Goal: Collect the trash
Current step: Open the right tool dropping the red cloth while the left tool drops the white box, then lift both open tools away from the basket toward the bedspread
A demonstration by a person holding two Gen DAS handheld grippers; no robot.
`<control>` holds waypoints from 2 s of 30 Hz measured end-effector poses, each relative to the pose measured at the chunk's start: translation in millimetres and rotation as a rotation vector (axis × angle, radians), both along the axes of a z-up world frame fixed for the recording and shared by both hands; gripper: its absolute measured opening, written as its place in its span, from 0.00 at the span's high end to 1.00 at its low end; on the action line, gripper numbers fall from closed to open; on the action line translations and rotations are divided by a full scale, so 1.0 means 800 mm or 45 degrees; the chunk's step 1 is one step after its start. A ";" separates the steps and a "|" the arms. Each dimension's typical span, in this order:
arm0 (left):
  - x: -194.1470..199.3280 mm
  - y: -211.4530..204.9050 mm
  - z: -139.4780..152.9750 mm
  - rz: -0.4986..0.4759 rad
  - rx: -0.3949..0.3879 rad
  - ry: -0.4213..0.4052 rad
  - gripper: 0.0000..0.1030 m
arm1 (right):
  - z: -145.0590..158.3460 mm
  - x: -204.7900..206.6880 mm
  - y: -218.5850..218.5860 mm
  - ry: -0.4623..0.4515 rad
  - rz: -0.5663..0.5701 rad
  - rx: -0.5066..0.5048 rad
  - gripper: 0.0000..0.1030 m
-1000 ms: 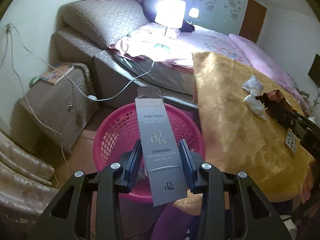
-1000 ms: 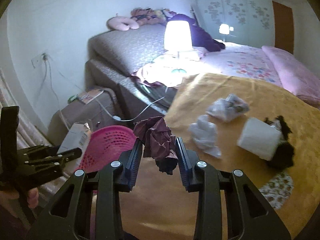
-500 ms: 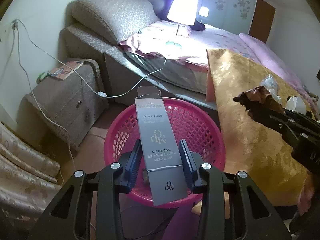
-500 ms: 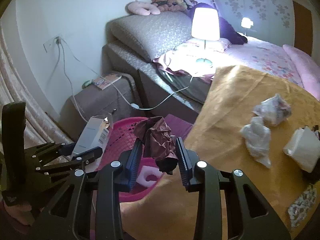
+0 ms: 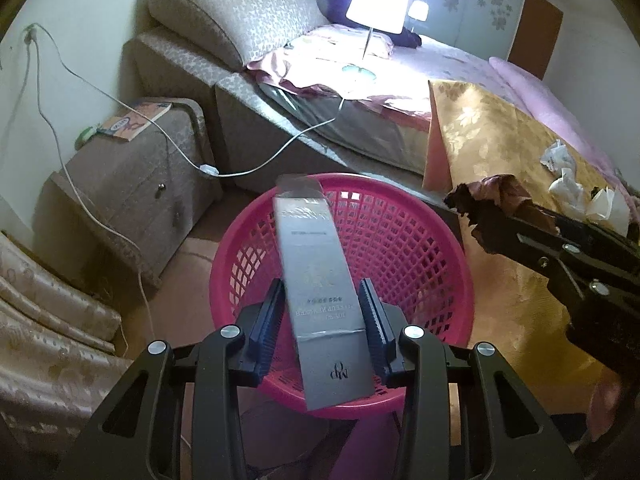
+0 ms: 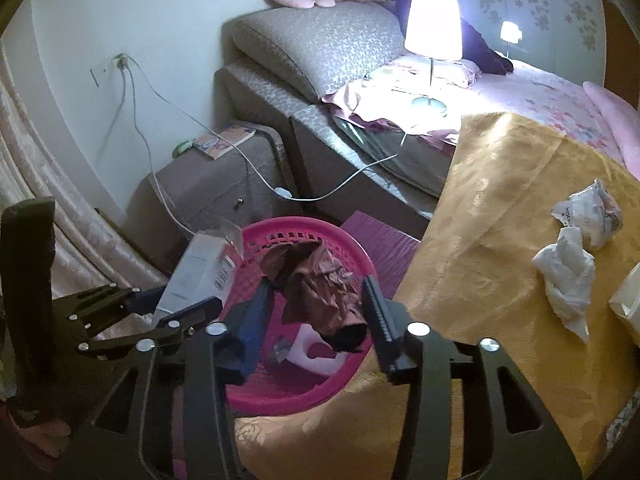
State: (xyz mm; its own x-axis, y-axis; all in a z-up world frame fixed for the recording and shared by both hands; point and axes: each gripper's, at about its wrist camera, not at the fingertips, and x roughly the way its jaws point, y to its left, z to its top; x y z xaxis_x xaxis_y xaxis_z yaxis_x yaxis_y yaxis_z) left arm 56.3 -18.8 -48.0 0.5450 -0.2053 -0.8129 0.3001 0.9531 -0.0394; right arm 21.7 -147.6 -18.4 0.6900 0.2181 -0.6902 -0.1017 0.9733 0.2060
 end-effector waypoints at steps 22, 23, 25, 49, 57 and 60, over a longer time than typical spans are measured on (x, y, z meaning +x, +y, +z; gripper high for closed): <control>0.002 0.017 0.007 0.109 -0.016 -0.016 0.30 | 0.004 -0.012 -0.020 -0.027 -0.071 0.051 0.36; 0.002 0.017 0.008 0.107 -0.016 -0.021 0.29 | 0.004 -0.015 -0.023 -0.030 -0.083 0.051 0.35; 0.000 0.015 0.010 0.104 -0.019 -0.028 0.29 | 0.004 -0.021 -0.029 -0.034 -0.107 0.047 0.34; -0.037 -0.045 0.020 -0.105 -0.018 -0.100 0.24 | 0.004 -0.163 -0.174 -0.117 -0.608 -0.008 0.28; -0.047 -0.073 0.026 -0.186 -0.015 -0.115 0.23 | -0.007 -0.205 -0.221 -0.104 -0.771 -0.025 0.28; -0.048 -0.090 0.029 -0.228 -0.014 -0.111 0.23 | -0.009 -0.216 -0.234 -0.104 -0.809 -0.032 0.28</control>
